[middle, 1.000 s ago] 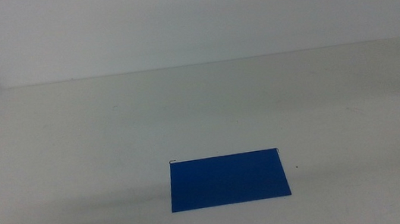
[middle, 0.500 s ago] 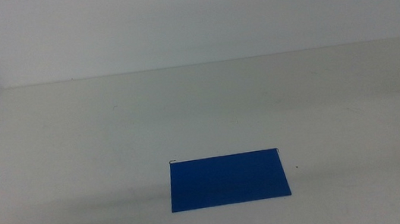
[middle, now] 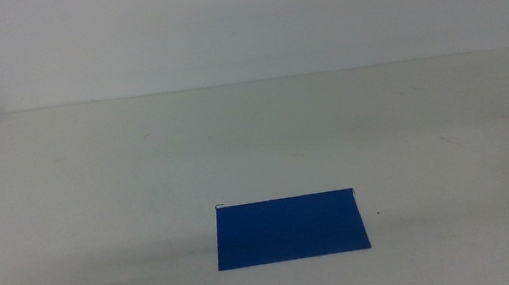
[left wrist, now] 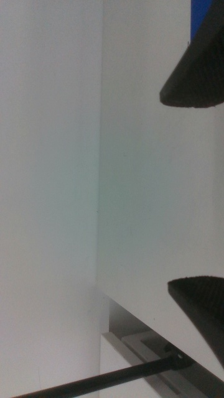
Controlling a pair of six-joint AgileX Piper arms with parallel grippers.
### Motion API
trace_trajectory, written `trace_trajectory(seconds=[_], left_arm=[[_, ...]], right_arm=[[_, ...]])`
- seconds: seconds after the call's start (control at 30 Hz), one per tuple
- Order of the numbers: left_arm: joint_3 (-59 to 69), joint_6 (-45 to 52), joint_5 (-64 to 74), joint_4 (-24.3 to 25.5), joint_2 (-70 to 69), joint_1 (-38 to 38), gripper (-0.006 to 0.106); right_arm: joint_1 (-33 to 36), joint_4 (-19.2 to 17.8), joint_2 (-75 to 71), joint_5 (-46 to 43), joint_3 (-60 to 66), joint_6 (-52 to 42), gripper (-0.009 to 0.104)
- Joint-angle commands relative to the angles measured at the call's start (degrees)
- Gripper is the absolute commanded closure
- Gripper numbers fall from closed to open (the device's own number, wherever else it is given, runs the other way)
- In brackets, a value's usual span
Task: Use one arm to grab the shoe from the table and place it on the mat.
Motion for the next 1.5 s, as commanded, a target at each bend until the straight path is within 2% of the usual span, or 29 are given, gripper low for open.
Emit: trace_trajectory(seconds=[0.0, 0.1, 0.27, 0.47, 0.7, 0.97, 1.1, 1.47], left_arm=[[0.4, -0.4, -4.5, 0.0, -0.8, -0.2, 0.008], [0.4, -0.4, -4.5, 0.0, -0.8, -0.2, 0.008], [0.4, -0.4, -4.5, 0.0, -0.8, -0.2, 0.008], [0.4, -0.4, -4.5, 0.0, -0.8, -0.2, 0.008], [0.4, -0.4, -4.5, 0.0, -0.8, -0.2, 0.008], [0.4, -0.4, -4.5, 0.0, -0.8, -0.2, 0.008], [0.4, -0.4, -4.5, 0.0, -0.8, -0.2, 0.008], [0.4, -0.4, -4.5, 0.0, -0.8, -0.2, 0.008]], right_arm=[[-2.2, 1.2, -0.9, 3.7, 1.3, 0.2, 0.005], [-4.8, 2.6, -1.4, 3.7, 4.3, 0.2, 0.005], [-8.4, 2.2, -1.6, 3.7, 7.0, 0.2, 0.005], [-13.0, -3.8, -1.4, 3.7, 7.0, 0.2, 0.005], [-16.9, -5.5, 0.2, 3.6, 7.6, 0.2, 0.005], [-16.9, -4.1, 6.7, 1.6, 7.6, 0.2, 0.005], [-16.9, -5.7, 9.0, 0.2, 7.6, 0.2, 0.005], [-16.9, -6.3, 14.8, -4.4, 7.6, -0.9, 0.005]])
